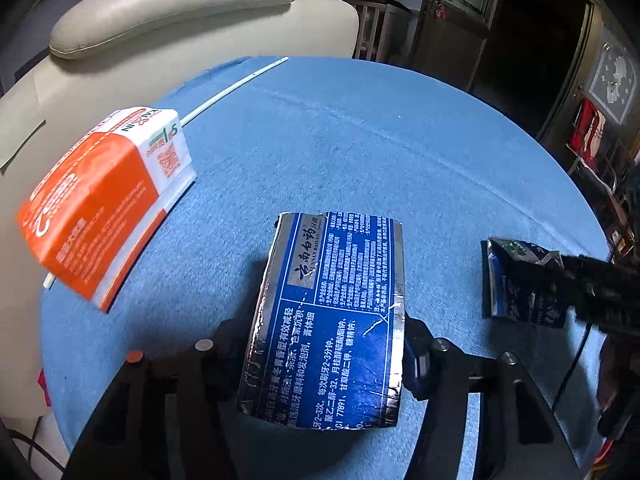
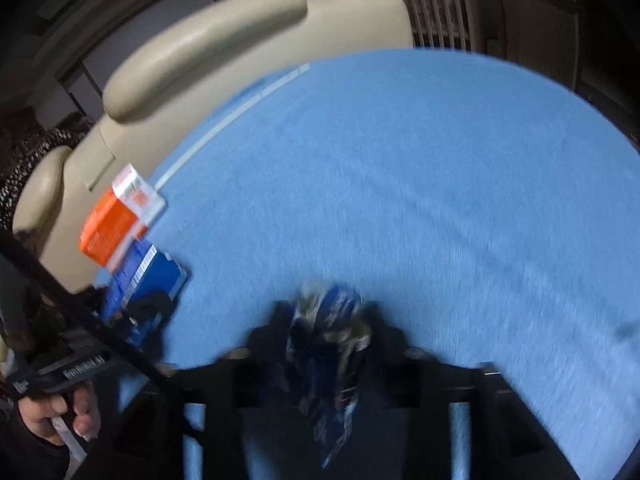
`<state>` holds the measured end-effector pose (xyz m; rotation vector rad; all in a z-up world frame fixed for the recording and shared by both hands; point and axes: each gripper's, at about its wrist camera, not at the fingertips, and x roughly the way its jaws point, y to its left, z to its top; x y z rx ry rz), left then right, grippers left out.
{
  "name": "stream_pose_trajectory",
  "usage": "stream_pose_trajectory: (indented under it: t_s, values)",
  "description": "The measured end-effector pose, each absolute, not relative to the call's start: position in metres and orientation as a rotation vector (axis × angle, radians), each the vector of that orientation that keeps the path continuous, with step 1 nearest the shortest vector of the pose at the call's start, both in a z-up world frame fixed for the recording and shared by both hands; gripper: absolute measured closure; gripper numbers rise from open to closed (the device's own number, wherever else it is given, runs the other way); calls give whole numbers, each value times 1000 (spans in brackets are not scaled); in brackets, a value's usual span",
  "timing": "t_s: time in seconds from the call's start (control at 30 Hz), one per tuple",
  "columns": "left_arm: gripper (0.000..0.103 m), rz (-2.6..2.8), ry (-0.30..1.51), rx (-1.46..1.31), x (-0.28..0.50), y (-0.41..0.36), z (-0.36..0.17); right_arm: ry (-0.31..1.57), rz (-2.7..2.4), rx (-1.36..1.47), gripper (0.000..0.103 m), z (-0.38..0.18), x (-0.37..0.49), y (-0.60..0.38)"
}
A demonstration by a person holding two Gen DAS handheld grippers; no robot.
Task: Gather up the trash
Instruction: 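Grasp the crumpled blue foil wrapper with the right gripper while the left holds the box, then carry the toothpaste box and foil wrapper over the red basket with both grippers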
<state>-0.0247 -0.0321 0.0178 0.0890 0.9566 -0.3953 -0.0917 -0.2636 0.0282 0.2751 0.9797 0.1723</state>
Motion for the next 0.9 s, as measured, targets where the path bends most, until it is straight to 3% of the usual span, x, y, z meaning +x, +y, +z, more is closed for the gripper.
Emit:
stream_pose_trajectory:
  t_s: [0.1,0.13,0.17,0.27,0.9]
  values:
    - [41,-395,944,91,-22,-31,20,969,157,244,36,25,-90,-257]
    - [41,-397,937,92,-22,-31,22,970,144,244,47,25,-92,-257]
    - [41,-400,931,93,-21,-30,22,973,124,242,69,25,-93,-256]
    - [41,-410,905,109,-29,-32,30,973,109,275,81,26,-101,-261]
    - [41,-493,848,131,-86,-50,55,779,37,381,82,76,-187,-264]
